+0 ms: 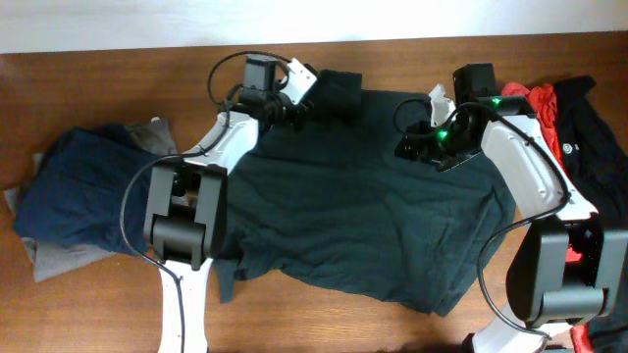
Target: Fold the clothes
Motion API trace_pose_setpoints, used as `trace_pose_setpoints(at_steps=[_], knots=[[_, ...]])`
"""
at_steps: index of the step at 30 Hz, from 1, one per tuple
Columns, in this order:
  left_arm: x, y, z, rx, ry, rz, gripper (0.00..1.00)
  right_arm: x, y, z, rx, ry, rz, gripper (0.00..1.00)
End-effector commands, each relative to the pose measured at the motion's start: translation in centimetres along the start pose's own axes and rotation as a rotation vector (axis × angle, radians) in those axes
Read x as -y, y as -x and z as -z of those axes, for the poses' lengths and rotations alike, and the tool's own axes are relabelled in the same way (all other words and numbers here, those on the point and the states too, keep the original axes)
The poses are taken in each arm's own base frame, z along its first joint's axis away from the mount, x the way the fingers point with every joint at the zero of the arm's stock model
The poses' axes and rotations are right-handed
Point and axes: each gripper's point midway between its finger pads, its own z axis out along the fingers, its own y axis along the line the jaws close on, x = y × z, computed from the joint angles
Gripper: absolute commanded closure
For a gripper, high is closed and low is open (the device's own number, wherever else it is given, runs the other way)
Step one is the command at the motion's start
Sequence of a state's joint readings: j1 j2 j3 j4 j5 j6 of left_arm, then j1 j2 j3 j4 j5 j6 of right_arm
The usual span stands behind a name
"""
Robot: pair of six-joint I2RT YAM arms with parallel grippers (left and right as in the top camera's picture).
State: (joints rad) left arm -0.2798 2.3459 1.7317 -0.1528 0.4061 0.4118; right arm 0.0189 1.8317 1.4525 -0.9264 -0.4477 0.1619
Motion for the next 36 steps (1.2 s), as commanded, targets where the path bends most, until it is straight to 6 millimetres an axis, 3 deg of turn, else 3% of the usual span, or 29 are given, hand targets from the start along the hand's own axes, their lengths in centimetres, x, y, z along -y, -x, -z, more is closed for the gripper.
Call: trace_pose_setpoints(at_steps=[1,7,9,11,12,18,22,26,27,30,32,34,36], knots=[[-0.9,-1.5,-1.2,-0.024,0.030,-0.024,0.49,-0.8,0.2,0.3,0.007,0.016,0.009,0.47],[-2.3,-3.7,-2.9,-0.056,0.100,-0.024,0.53,-0.7,-0.1,0.3,-0.001,0.015,0.006,0.47],[-2.4,-3.8,-3.1,-0.054,0.106,-0.026,0.69,-0.7,-0.2,0.3,-0.006,0.014,0.004,0.47],[-2.5,-3.6,-3.1,-0.047,0.109,-0.028,0.97,-0.7,-0.2,0.3,-0.008,0.014,0.003,0.47],[-2.6,-3.3,-3.0,-0.041,0.111,-0.030,1.00,-0.7,-0.2,0.3,-0.008,0.013,0.002,0.47],[-3.8,-0.6,-1.6,-0.010,0.133,-0.002,1.00,-0.7,-0.4,0.3,-0.013,0.013,0.000,0.47],[-6.0,1.4,0.2,0.010,0.192,-0.002,1.00,-0.7,-0.4,0.3,-0.015,0.012,-0.001,0.47],[-8.2,0.8,1.1,-0.022,0.267,0.014,1.00,-0.7,-0.4,0.3,-0.015,0.012,-0.001,0.47],[-8.2,0.6,1.2,-0.028,0.260,0.019,0.97,-0.7,-0.4,0.3,-0.015,0.012,-0.001,0.47],[-7.2,0.1,1.0,-0.037,0.202,0.030,0.66,-0.6,-0.4,0.3,-0.015,0.010,-0.001,0.46],[-6.7,0.1,0.9,-0.037,0.177,0.032,0.55,-0.1,-0.5,0.3,-0.018,-0.019,-0.006,0.42],[-6.8,0.0,0.9,-0.041,0.184,0.033,0.37,2.3,-0.9,0.2,-0.020,-0.147,-0.062,0.41],[-6.9,0.0,0.9,-0.038,0.185,0.033,0.31,5.9,-1.6,0.3,-0.018,-0.334,-0.152,0.46]])
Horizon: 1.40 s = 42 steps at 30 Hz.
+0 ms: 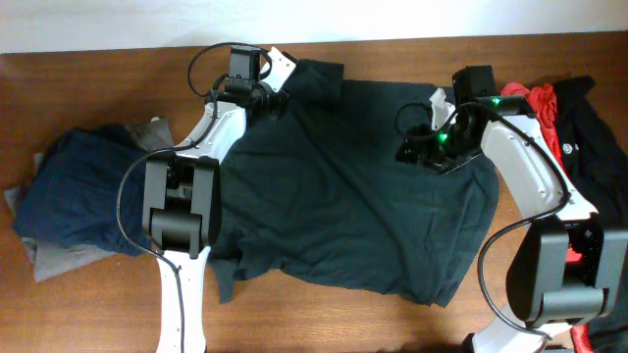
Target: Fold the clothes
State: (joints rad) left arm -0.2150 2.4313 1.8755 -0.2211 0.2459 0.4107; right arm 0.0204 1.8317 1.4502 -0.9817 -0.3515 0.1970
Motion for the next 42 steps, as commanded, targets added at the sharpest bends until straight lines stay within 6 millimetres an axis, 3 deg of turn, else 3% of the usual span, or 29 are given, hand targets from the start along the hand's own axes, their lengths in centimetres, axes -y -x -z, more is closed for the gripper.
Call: trace_pose_setpoints(at_steps=[1,2,4,6,8,12,14,19,26,31,36,42], knots=[[0.1,1.9,0.9,0.040,-0.005,-0.011,0.29,5.6,-0.5,-0.4,0.023,-0.292,-0.136,0.54],[0.0,1.8,0.9,0.040,-0.002,-0.011,0.28,6.7,-0.7,-0.9,0.024,-0.321,-0.171,0.67],[-0.5,1.8,0.9,0.037,0.017,-0.010,0.21,7.5,-0.9,-2.1,0.017,-0.299,-0.211,0.81],[-1.0,1.7,1.0,0.039,0.030,-0.005,0.04,8.0,-1.1,-3.5,0.017,-0.264,-0.237,0.90],[-1.9,1.8,1.2,0.052,0.045,0.053,0.01,8.7,-1.5,-5.0,0.028,-0.249,-0.272,0.95],[-3.5,1.3,1.6,0.055,0.059,0.127,0.01,9.6,-2.8,-7.2,0.043,-0.242,-0.301,0.95],[-3.6,1.3,1.8,0.069,0.030,0.133,0.01,11.0,-4.1,-7.8,0.039,-0.296,-0.363,0.94],[-3.6,1.3,1.9,0.080,0.005,0.137,0.02,15.0,-7.9,-7.6,0.019,-0.502,-0.524,0.94],[-2.6,1.7,2.0,0.102,-0.053,0.134,0.07,18.2,-9.8,-6.0,-0.006,-0.608,-0.640,0.95],[-1.3,2.1,2.1,0.122,-0.126,0.133,0.11,18.9,-9.9,-5.7,-0.015,-0.601,-0.643,0.94],[0.4,2.2,1.7,0.135,-0.190,0.086,0.24,18.7,-9.9,-5.8,-0.023,-0.597,-0.623,0.92],[3.9,1.7,0.1,0.104,-0.236,0.015,0.31,18.7,-10.0,-5.8,-0.026,-0.598,-0.623,0.92]])
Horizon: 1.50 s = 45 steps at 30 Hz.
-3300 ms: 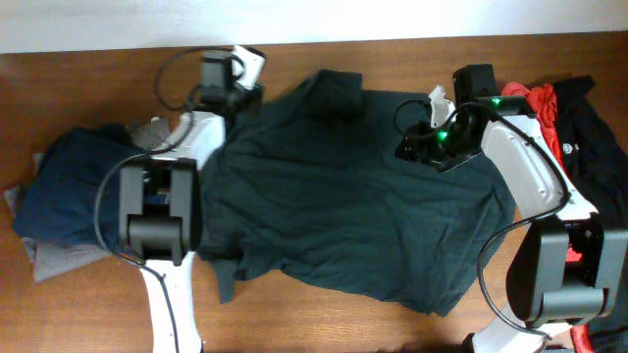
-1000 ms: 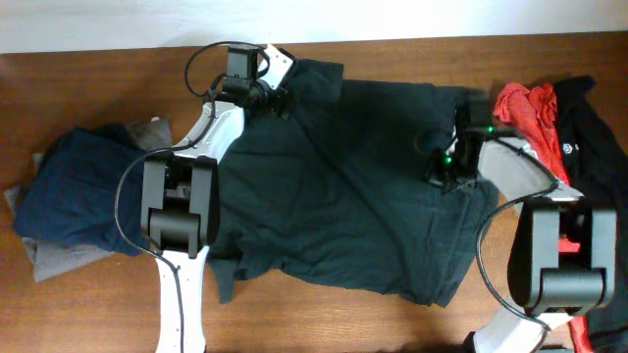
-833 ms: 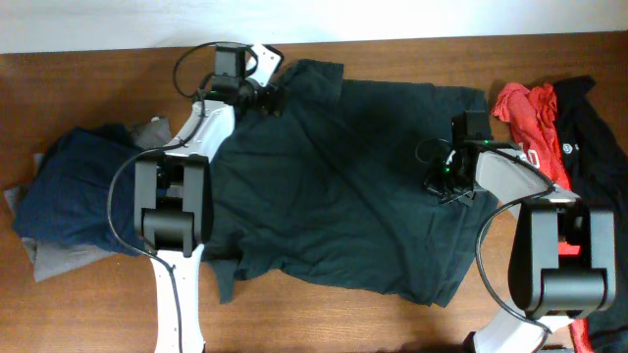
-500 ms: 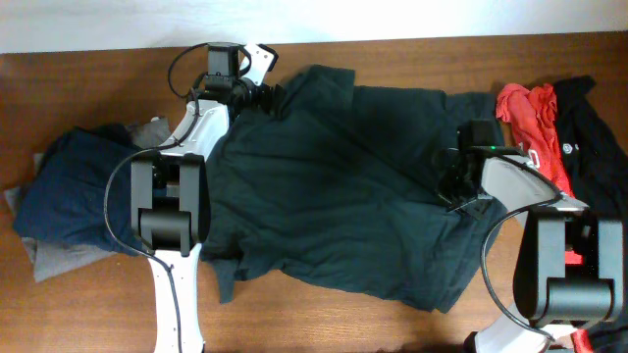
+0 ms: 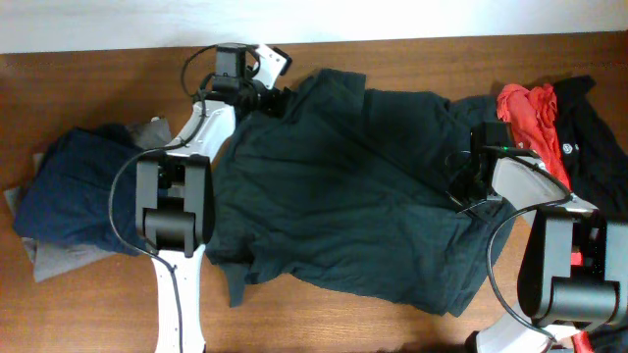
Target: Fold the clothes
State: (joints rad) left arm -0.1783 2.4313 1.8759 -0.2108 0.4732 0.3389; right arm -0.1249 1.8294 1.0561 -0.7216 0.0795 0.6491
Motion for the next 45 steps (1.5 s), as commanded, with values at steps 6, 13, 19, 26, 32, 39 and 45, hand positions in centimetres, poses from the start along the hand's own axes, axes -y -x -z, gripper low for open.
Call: trace_pose_setpoints(at_steps=[6,13,19,26,32,39,45], knots=[[3.4,-0.1,-3.3,0.010,-0.048,-0.108,0.41,4.0,-2.4,-2.7,-0.075,-0.163,0.007,0.91],[3.2,-0.4,-4.4,0.034,-0.032,-0.120,0.49,3.7,-2.8,-2.7,-0.096,-0.147,0.006,0.92],[1.3,1.4,-4.2,0.103,0.052,-0.029,0.48,3.7,-2.8,-2.7,-0.096,-0.146,0.006,0.91],[1.7,1.6,-4.0,0.110,0.001,0.025,0.43,3.7,-2.7,-2.8,-0.094,-0.144,0.006,0.91],[0.0,1.1,-3.9,0.087,0.103,0.034,0.47,3.7,-2.7,-2.8,-0.093,-0.144,0.006,0.90],[0.1,3.2,-3.3,0.180,0.045,0.105,0.46,3.7,-2.7,-2.8,-0.093,-0.144,0.006,0.90],[-0.4,3.1,-3.2,0.180,0.051,0.114,0.39,3.7,-2.7,-2.8,-0.093,-0.144,0.006,0.90]])
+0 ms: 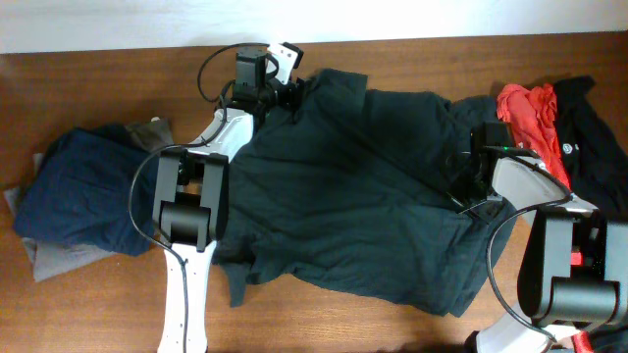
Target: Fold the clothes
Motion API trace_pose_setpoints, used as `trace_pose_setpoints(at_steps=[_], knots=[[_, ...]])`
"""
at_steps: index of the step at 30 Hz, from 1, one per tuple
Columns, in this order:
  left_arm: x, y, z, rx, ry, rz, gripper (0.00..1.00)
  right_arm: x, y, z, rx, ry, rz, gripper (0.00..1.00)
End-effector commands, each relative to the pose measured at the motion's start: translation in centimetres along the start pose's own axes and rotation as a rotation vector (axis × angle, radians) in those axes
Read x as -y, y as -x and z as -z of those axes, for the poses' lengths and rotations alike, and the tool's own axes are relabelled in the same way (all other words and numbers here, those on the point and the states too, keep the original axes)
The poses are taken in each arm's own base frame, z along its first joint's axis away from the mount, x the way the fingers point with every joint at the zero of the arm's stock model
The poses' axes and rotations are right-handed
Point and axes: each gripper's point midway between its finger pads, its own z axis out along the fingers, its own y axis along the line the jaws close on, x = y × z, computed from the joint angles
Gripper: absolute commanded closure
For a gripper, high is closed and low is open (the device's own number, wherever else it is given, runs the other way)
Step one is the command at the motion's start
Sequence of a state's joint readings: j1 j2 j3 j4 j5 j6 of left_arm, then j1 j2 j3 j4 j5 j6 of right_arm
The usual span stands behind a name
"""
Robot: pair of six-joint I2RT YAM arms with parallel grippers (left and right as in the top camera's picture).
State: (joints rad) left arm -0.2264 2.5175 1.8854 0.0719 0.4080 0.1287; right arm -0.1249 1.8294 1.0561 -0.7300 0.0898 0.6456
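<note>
A dark green T-shirt (343, 196) lies spread and wrinkled over the middle of the table. My left gripper (291, 91) is at the shirt's far left corner, its fingers closed on the fabric edge there. At the shirt's right edge my right gripper (459, 186) is sunk into the cloth and seems shut on it. The fingertips of both are partly hidden by folds.
A pile of navy clothes (78, 196) lies on a grey garment (49, 260) at the left. At the far right lie a red garment (530, 108) and a black one (594, 127). The brown table (343, 328) shows along the front.
My left gripper has moved a little to the right along the far edge, and the shirt's far left corner has shifted with it. The right arm and the shirt's right side have not moved.
The left gripper was at the far sleeve near the middle, the right gripper on the shirt's far right part. The left then stood further left with the corner. Then the right was lower and further right, the shirt stretched that way. Now the left corner has eased right.
</note>
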Motion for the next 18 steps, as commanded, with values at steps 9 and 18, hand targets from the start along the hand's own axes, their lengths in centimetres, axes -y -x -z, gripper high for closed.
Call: trace_pose_setpoints(at_steps=[9,18], knots=[[2.5,-2.7,-1.3,-0.093,-0.060,-0.063,0.44,3.2,-2.8,-2.8,-0.098,-0.122,0.001,0.90],[1.5,-3.7,-1.9,-0.099,-0.007,-0.066,0.95,2.9,-2.9,-2.8,-0.107,-0.104,-0.001,0.89]])
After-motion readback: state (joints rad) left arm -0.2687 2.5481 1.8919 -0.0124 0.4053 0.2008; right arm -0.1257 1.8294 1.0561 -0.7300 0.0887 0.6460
